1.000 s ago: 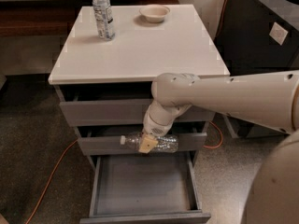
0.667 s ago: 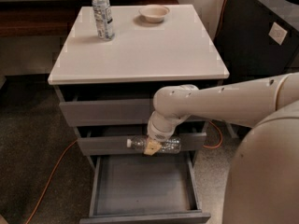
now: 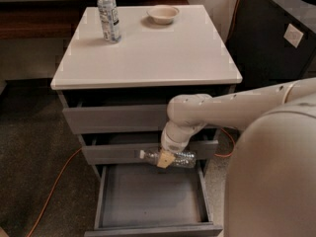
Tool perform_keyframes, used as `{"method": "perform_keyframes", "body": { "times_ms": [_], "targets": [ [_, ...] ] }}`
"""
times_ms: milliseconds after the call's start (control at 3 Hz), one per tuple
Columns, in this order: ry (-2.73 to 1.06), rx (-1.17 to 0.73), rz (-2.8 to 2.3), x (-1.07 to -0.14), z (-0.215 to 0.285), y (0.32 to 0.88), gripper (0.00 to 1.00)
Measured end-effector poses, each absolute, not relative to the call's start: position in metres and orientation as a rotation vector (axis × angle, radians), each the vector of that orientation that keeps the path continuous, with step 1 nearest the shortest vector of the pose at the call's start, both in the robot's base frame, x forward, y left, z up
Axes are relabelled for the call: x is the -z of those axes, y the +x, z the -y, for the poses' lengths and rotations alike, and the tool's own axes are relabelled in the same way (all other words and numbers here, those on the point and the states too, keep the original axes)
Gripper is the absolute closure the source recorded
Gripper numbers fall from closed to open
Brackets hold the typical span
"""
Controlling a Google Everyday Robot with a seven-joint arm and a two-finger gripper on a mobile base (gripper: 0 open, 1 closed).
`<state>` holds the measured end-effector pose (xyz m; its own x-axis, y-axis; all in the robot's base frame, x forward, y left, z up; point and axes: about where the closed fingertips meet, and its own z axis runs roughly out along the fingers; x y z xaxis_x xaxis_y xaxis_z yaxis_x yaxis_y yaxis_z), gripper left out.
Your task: Place water bottle into bottom drawer
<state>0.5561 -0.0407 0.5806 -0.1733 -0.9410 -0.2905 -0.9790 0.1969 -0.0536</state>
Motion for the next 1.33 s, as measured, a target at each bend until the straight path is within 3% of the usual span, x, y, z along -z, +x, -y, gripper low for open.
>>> {"method": "perform_keyframes", "body": {
  "times_ms": [1333],
  "targets": [
    [-1.718, -0.206, -2.379, -0.389, 0.093, 0.524, 1.0]
  ]
}}
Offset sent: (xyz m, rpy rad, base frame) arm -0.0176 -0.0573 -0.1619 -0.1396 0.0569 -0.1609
